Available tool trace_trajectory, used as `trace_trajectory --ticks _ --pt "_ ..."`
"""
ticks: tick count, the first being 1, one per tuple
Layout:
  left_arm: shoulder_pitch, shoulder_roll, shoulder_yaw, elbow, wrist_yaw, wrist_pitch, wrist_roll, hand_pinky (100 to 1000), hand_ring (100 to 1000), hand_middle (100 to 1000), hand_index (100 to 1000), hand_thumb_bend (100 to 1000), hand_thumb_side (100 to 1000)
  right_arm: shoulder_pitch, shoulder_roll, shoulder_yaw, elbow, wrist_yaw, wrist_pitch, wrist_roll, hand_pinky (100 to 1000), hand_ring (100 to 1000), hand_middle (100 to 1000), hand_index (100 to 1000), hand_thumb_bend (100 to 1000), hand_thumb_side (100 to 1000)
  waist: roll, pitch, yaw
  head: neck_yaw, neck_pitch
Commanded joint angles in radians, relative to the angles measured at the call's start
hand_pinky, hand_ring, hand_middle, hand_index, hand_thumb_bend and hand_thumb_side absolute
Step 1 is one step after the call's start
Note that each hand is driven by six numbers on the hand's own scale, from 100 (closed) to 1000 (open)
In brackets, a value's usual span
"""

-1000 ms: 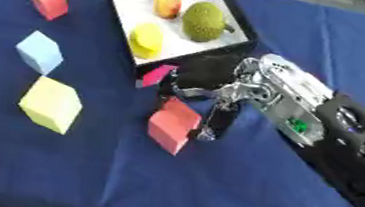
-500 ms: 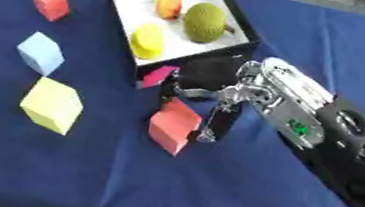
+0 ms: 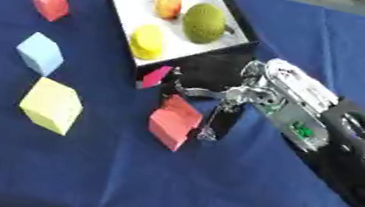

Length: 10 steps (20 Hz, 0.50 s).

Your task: Pick up objects on the table and place them in the box.

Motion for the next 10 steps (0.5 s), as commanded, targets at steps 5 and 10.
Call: trace_trajectory --ticks 5,10 --pt "-0.006 0.020 0.000 -0.019 -0.004 -0.001 -0.003 713 748 594 661 100 727 -0.045 -0.072 -0.031 -0.096 -0.037 0.021 -0.005 701 613 497 626 365 100 -0.004 -0.017 -0.006 -0.001 -0.005" --pt "-0.002 0.024 0.001 -0.018 -0.005 -0.001 -0.003 713 749 594 661 100 728 -0.070 -0.131 -0.059 -0.182 -0.118 0.075 0.055 700 613 498 627 365 100 -0.006 -0.018 -0.011 0.004 -0.002"
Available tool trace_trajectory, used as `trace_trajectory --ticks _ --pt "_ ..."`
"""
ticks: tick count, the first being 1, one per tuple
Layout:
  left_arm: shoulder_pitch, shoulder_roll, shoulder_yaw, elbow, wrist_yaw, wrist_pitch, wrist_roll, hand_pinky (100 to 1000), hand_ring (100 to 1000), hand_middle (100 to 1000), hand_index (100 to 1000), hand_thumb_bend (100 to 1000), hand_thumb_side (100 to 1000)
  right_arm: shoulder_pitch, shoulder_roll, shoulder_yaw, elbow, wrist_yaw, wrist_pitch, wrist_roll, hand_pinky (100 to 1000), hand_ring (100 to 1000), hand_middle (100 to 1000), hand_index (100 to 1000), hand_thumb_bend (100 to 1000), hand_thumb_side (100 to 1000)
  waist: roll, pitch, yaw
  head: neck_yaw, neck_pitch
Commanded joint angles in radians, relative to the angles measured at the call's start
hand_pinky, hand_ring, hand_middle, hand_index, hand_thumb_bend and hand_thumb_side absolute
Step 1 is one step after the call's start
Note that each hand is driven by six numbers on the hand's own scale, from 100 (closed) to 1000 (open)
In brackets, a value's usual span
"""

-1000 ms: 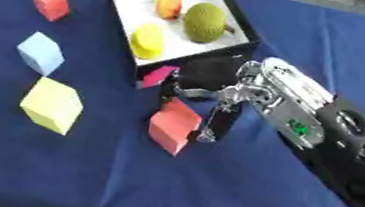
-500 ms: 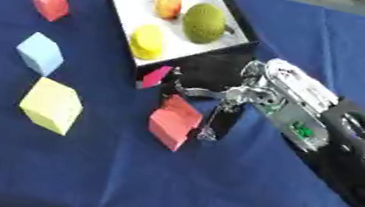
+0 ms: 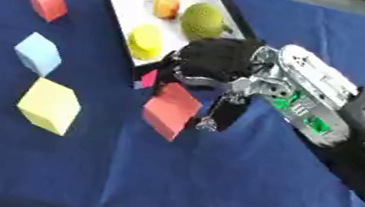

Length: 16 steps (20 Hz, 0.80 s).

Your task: Pick up objects on the table and place them in the box.

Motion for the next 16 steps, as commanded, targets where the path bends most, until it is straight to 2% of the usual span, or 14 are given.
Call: trace_trajectory --ticks 1,5,9,10,11,13,16 --pt "-0.003 0.025 0.002 -0.018 -0.004 -0.001 -0.002 713 749 594 661 100 728 -0.031 -0.068 -0.041 -0.070 -0.064 0.039 0.039 700 614 498 628 366 100 -0.006 -0.018 -0.004 0.004 -0.001" --pt "0.001 0.028 0.003 -0.017 -0.005 -0.001 -0.001 713 750 595 660 100 727 -0.062 -0.126 -0.114 -0.131 -0.165 0.121 0.067 705 619 503 633 356 100 -0.007 -0.021 -0.011 0.003 0.002" --pt "0.003 0.029 0.004 -0.016 -0.005 -0.001 0.001 713 750 595 660 100 727 -0.111 -0.136 -0.188 -0.115 -0.186 0.196 0.043 708 621 505 635 343 100 -0.007 -0.023 -0.014 0.001 -0.004" --pt "0.004 0.029 0.004 -0.016 -0.004 -0.001 0.002 713 750 595 660 100 727 -0.131 -0.126 -0.196 -0.084 -0.184 0.213 0.041 708 619 506 634 100 100 -0.006 -0.024 -0.014 0.000 -0.004" --pt "0.004 0.028 0.003 -0.015 -0.004 -0.001 0.001 713 751 595 660 100 727 -0.154 -0.111 -0.200 -0.045 -0.178 0.226 0.039 709 620 504 633 338 100 -0.006 -0.025 -0.014 -0.002 -0.004" --pt "0.005 0.027 0.002 -0.015 -0.004 -0.001 0.001 713 751 595 660 100 727 -0.207 -0.070 -0.198 0.045 -0.154 0.229 0.039 711 622 505 634 337 100 -0.006 -0.026 -0.013 -0.007 -0.005" --pt "0.003 0.024 0.001 -0.014 -0.003 0.000 -0.001 714 751 596 660 100 727 -0.283 0.004 -0.185 0.199 -0.090 0.200 0.043 713 624 506 635 338 100 -0.004 -0.027 -0.010 -0.016 -0.005"
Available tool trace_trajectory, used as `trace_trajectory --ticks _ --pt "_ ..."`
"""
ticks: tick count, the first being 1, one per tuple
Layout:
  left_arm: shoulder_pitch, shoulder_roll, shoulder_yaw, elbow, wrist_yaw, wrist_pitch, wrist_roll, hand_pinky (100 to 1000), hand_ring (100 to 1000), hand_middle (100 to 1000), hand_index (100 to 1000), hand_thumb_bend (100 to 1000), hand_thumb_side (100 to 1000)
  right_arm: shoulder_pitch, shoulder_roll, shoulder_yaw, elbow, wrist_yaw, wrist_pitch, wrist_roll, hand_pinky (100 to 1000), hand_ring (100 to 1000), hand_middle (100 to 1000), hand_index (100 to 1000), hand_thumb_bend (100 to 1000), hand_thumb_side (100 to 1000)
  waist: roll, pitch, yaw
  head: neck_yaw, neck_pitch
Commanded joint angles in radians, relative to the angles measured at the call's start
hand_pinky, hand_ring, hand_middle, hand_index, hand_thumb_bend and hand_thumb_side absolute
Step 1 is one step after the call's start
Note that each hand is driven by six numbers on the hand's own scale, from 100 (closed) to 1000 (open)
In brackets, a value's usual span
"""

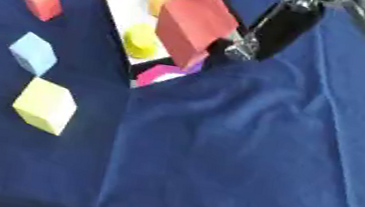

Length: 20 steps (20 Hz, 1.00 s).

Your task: Pick up objects on the table and place them in the box.

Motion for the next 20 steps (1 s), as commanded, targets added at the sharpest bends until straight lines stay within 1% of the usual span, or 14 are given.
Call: trace_trajectory --ticks 1,4,10,12,14,16,17,18,19,20 --pt "-0.009 0.021 0.000 -0.015 -0.002 0.000 -0.002 713 751 596 661 100 727 -0.068 0.056 -0.010 0.149 0.075 -0.029 -0.002 717 627 507 633 339 100 -0.004 -0.026 0.004 -0.011 -0.007" --pt "-0.015 0.013 -0.003 -0.016 0.001 0.000 -0.005 714 752 596 661 100 727 -0.104 0.129 -0.028 0.303 0.183 -0.070 -0.034 716 625 505 631 334 100 -0.001 -0.026 0.012 -0.019 -0.008" --pt "-0.026 0.001 -0.014 -0.017 0.003 0.002 -0.018 714 753 597 661 100 728 -0.152 0.294 -0.090 0.615 0.421 -0.130 -0.137 719 632 512 638 335 100 0.005 -0.020 0.029 -0.033 -0.012" --pt "-0.029 -0.002 -0.016 -0.017 0.004 0.003 -0.021 714 754 597 661 100 729 -0.155 0.336 -0.112 0.699 0.480 -0.151 -0.169 722 639 517 644 339 100 0.006 -0.017 0.033 -0.036 -0.015" --pt "-0.030 -0.003 -0.017 -0.017 0.004 0.004 -0.023 714 754 597 660 100 730 -0.157 0.365 -0.128 0.758 0.530 -0.172 -0.196 726 651 526 653 341 100 0.007 -0.015 0.035 -0.037 -0.014" --pt "-0.031 -0.003 -0.017 -0.017 0.004 0.004 -0.024 714 755 597 661 100 729 -0.156 0.380 -0.138 0.790 0.574 -0.189 -0.224 751 715 587 705 352 100 0.006 -0.015 0.035 -0.036 -0.011" --pt "-0.031 -0.003 -0.017 -0.017 0.004 0.004 -0.024 714 755 597 660 100 729 -0.155 0.382 -0.139 0.799 0.591 -0.196 -0.236 793 799 710 789 384 100 0.006 -0.015 0.034 -0.035 -0.009" --pt "-0.031 -0.002 -0.016 -0.017 0.004 0.004 -0.023 714 755 597 660 100 729 -0.154 0.382 -0.140 0.802 0.605 -0.201 -0.251 810 831 753 823 402 100 0.006 -0.015 0.033 -0.033 -0.009" --pt "-0.030 -0.001 -0.016 -0.017 0.004 0.004 -0.023 714 755 597 660 100 730 -0.154 0.381 -0.141 0.802 0.616 -0.202 -0.265 831 876 811 865 451 139 0.006 -0.015 0.031 -0.031 -0.009" --pt "-0.029 0.000 -0.016 -0.017 0.003 0.004 -0.023 714 755 598 660 100 730 -0.154 0.379 -0.145 0.798 0.624 -0.201 -0.282 835 884 823 877 491 198 0.006 -0.015 0.029 -0.029 -0.009"
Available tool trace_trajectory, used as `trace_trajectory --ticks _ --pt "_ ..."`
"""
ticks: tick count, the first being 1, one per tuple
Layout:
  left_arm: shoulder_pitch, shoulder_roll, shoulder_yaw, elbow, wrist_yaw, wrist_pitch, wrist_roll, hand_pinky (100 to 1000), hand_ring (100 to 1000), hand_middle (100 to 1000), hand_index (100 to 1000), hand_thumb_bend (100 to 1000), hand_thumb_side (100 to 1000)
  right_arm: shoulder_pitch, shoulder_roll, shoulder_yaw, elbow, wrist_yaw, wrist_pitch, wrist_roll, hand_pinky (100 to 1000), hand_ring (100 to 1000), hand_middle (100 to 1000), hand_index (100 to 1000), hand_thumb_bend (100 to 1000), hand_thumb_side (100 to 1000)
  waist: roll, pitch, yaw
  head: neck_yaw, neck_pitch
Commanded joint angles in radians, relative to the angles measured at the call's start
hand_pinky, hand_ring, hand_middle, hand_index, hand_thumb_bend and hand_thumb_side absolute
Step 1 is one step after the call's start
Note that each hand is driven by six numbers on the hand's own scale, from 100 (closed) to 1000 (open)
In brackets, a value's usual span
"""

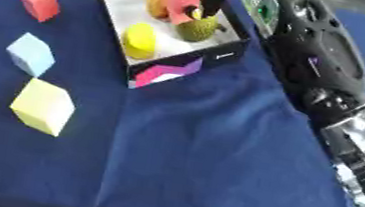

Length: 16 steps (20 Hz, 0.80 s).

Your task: Pick up objects on the table and place them in the box.

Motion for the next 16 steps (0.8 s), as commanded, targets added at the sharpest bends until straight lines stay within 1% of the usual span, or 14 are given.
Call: trace_trajectory --ticks 1,2,5,8,9,10,11,12,13,14,15,16 --pt "-0.009 0.016 0.002 -0.017 0.000 -0.001 -0.002 714 756 598 660 100 729 -0.025 -0.016 -0.020 -0.009 0.035 0.000 -0.051 834 884 825 883 514 227 0.006 -0.016 -0.004 0.004 -0.006" --pt "-0.008 0.016 0.003 -0.017 0.000 -0.001 -0.002 714 756 598 660 100 729 -0.027 -0.021 -0.027 -0.014 0.033 0.007 -0.066 833 884 827 885 520 236 0.007 -0.017 -0.005 0.005 -0.006" --pt "-0.005 0.019 0.006 -0.017 0.000 -0.001 0.000 714 757 598 660 100 729 -0.026 -0.040 -0.038 -0.033 0.000 0.023 -0.084 829 875 820 884 513 227 0.007 -0.018 -0.011 0.009 -0.005" --pt "-0.001 0.021 0.008 -0.016 -0.001 -0.001 0.002 714 757 598 660 100 729 -0.011 -0.070 -0.050 -0.088 -0.072 0.049 -0.096 823 861 810 880 492 198 0.006 -0.020 -0.017 0.014 -0.005" --pt "-0.001 0.022 0.008 -0.016 -0.002 -0.002 0.003 714 757 598 660 100 729 -0.004 -0.081 -0.052 -0.113 -0.097 0.061 -0.100 819 856 807 878 480 183 0.006 -0.021 -0.019 0.016 -0.005" --pt "0.001 0.023 0.010 -0.016 -0.002 -0.002 0.004 714 757 599 660 100 728 0.006 -0.097 -0.057 -0.143 -0.130 0.080 -0.108 811 845 796 872 455 146 0.006 -0.021 -0.022 0.019 -0.005" --pt "0.002 0.025 0.010 -0.016 -0.002 -0.002 0.004 714 757 598 660 100 728 0.018 -0.115 -0.060 -0.174 -0.167 0.105 -0.115 802 834 784 868 438 109 0.006 -0.022 -0.024 0.021 -0.004" --pt "0.004 0.026 0.012 -0.016 -0.003 -0.003 0.005 714 758 599 660 100 728 0.035 -0.137 -0.062 -0.209 -0.215 0.137 -0.121 795 826 778 867 434 100 0.005 -0.022 -0.027 0.022 -0.004" --pt "0.005 0.027 0.013 -0.016 -0.003 -0.003 0.006 714 758 599 660 100 728 0.054 -0.158 -0.063 -0.246 -0.272 0.173 -0.124 792 822 775 865 391 100 0.005 -0.022 -0.029 0.024 -0.003" --pt "0.007 0.028 0.014 -0.016 -0.004 -0.003 0.008 714 758 599 660 100 728 0.078 -0.183 -0.069 -0.290 -0.334 0.211 -0.134 783 811 764 859 277 111 0.005 -0.023 -0.033 0.026 -0.003" --pt "0.008 0.030 0.016 -0.016 -0.004 -0.004 0.009 713 758 598 660 100 727 0.103 -0.208 -0.073 -0.340 -0.395 0.246 -0.150 779 804 754 855 242 132 0.004 -0.023 -0.036 0.028 -0.003" --pt "0.010 0.031 0.017 -0.016 -0.004 -0.004 0.011 713 758 599 660 100 726 0.133 -0.232 -0.081 -0.392 -0.464 0.276 -0.171 771 790 736 844 172 188 0.004 -0.023 -0.039 0.030 -0.004"
